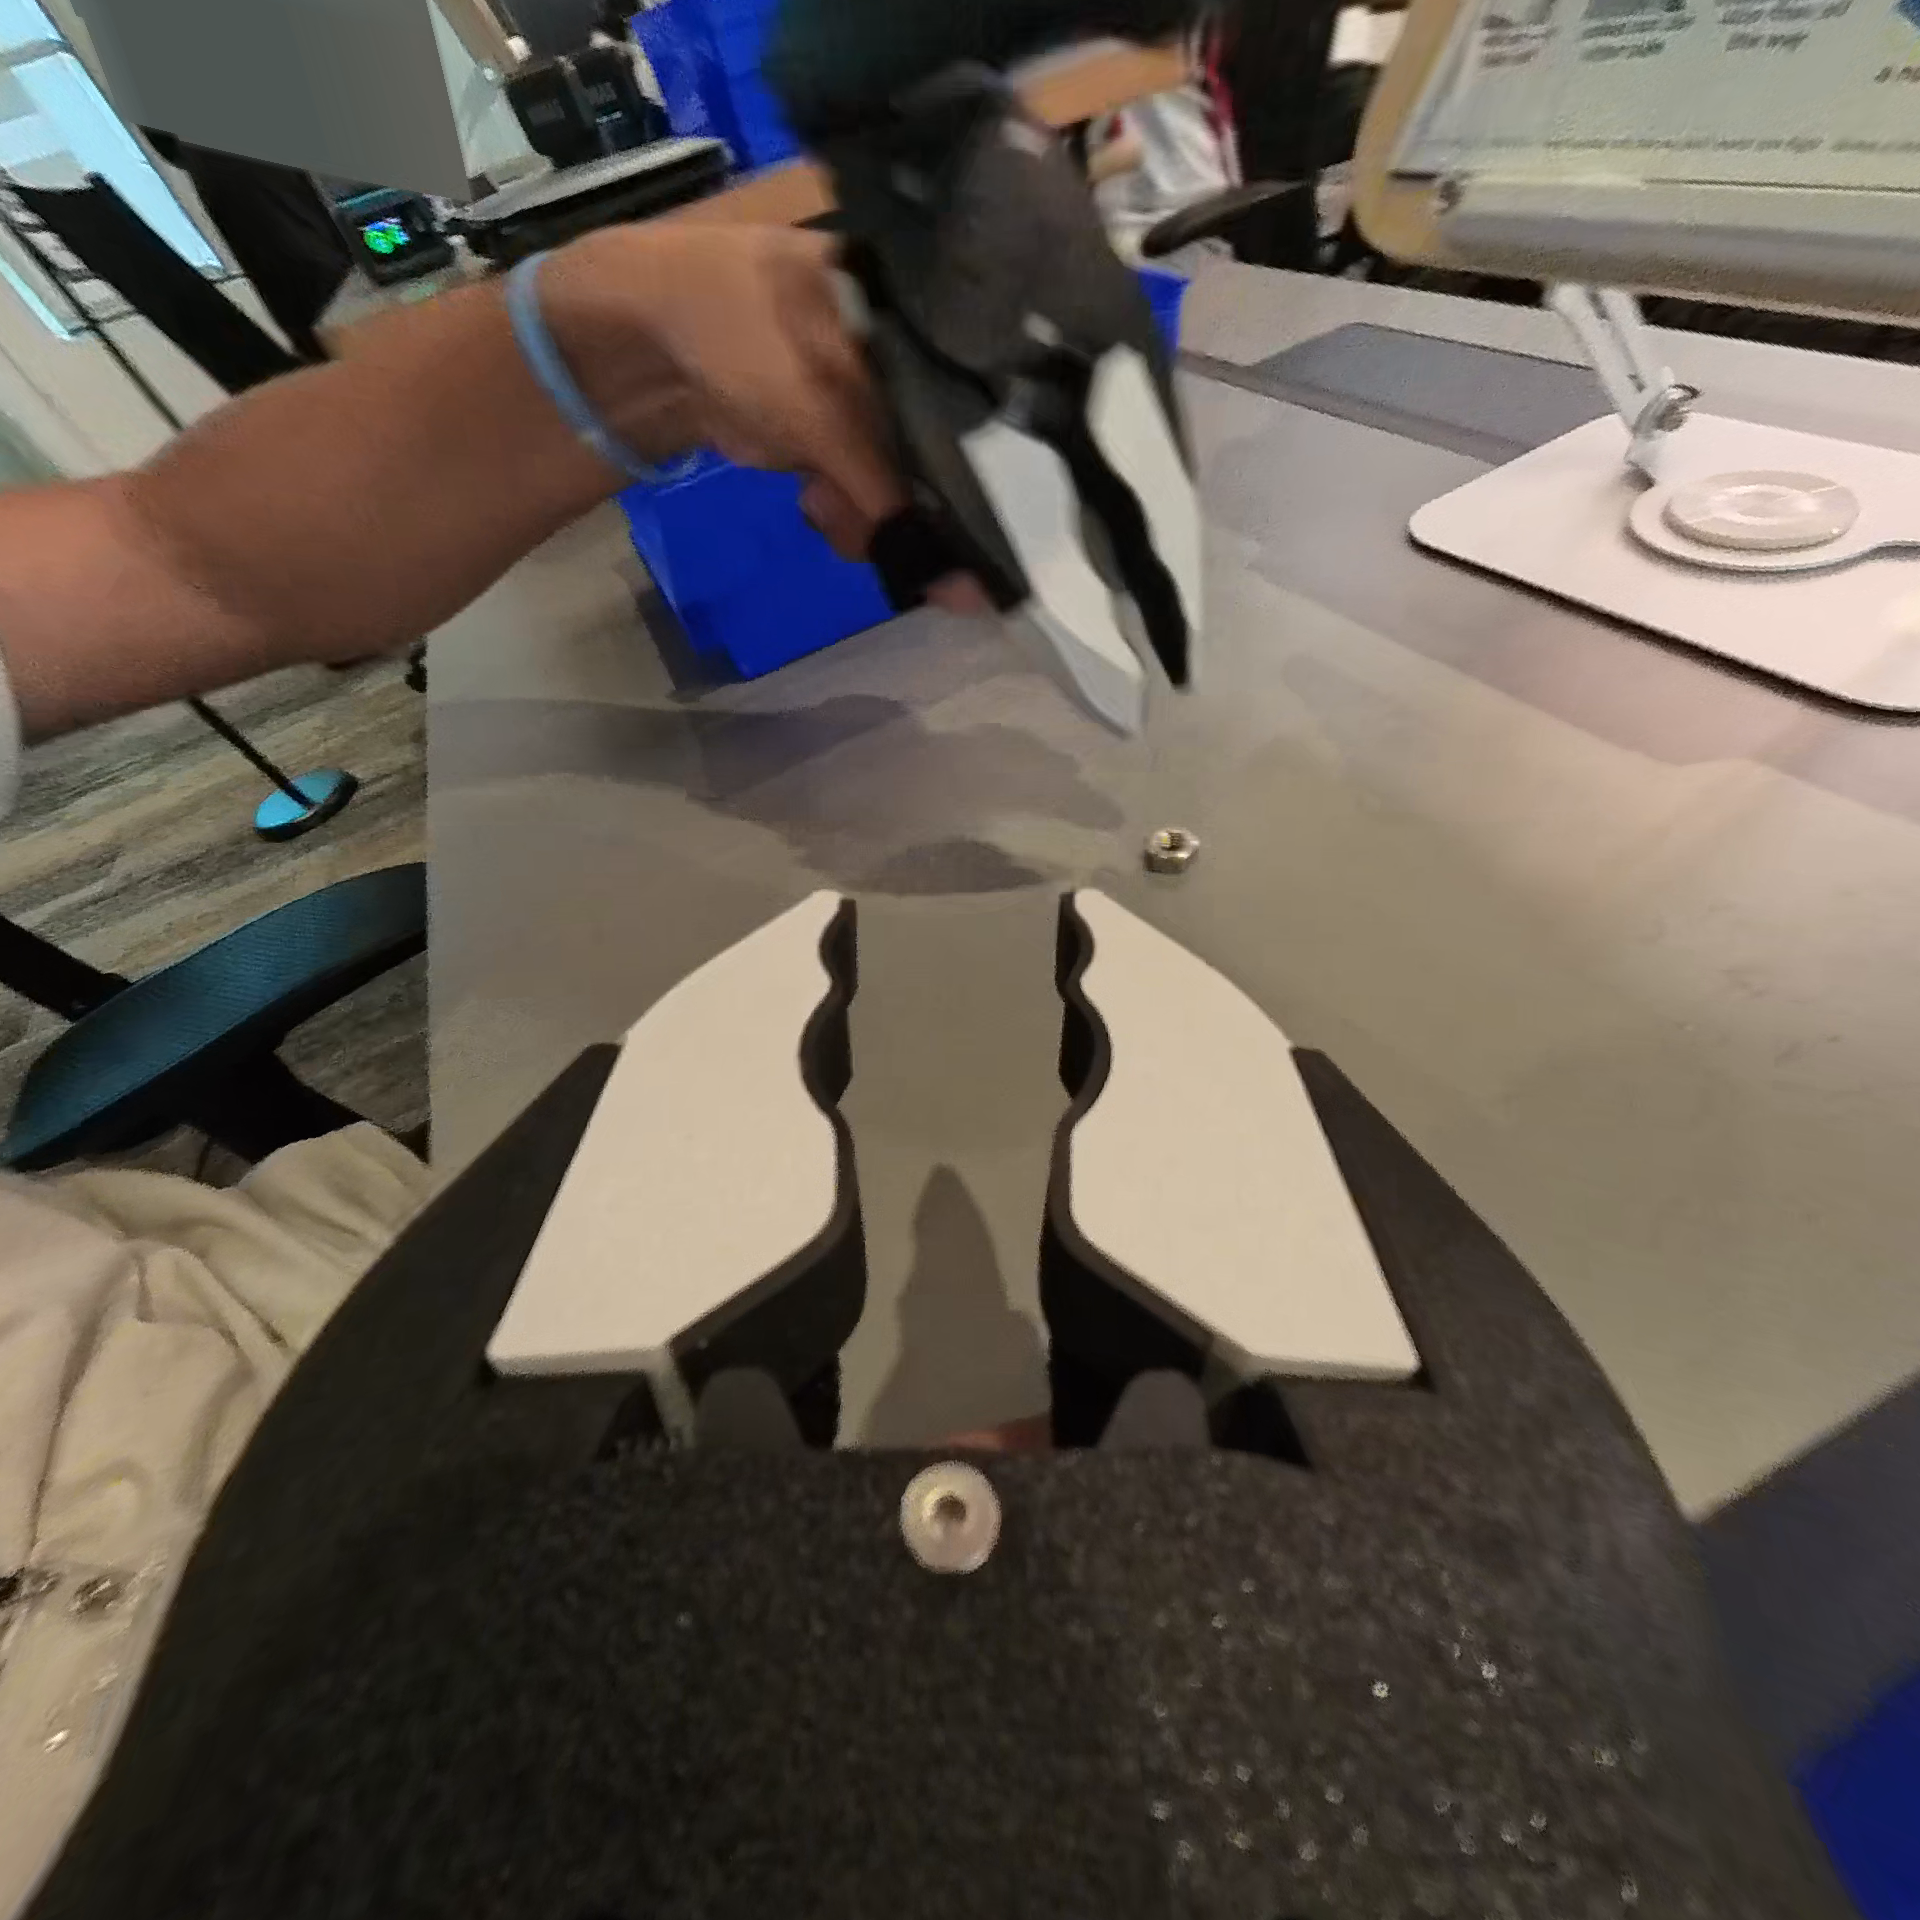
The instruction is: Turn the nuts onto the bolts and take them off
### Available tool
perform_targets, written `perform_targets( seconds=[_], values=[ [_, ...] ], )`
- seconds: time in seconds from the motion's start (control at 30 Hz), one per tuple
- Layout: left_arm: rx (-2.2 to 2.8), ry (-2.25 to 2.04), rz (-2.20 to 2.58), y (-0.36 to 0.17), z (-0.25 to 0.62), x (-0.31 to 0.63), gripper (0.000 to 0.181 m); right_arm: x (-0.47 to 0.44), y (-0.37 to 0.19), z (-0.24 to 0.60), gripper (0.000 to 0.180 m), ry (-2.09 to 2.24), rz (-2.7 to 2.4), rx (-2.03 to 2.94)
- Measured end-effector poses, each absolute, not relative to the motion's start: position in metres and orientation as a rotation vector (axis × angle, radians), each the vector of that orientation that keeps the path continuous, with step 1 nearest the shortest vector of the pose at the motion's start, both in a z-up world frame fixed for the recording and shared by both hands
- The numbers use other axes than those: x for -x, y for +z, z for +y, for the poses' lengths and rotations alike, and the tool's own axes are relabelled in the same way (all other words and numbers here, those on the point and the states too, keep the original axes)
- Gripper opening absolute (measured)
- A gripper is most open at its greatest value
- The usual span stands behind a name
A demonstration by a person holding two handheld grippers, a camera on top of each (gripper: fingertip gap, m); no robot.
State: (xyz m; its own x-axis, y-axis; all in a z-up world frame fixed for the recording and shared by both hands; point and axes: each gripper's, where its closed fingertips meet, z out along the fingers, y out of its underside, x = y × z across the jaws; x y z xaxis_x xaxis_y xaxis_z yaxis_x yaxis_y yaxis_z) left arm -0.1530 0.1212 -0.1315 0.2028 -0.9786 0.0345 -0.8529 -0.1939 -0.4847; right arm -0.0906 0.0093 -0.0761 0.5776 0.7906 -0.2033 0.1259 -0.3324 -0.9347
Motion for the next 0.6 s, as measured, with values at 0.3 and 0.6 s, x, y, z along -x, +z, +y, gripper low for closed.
perform_targets(
  seconds=[0.3, 0.6],
  values=[
    [1.657, -0.365, 0.707, -0.079, 0.11, 0.251, 0.029, 0.079, -0.091, 0.029, 0.038, 0.534, -0.715, 1.89],
    [1.68, -0.412, 0.662, -0.098, 0.105, 0.267, 0.03, 0.127, -0.12, 0.084, 0.038, 0.198, -1.216, 2.147]
  ],
)
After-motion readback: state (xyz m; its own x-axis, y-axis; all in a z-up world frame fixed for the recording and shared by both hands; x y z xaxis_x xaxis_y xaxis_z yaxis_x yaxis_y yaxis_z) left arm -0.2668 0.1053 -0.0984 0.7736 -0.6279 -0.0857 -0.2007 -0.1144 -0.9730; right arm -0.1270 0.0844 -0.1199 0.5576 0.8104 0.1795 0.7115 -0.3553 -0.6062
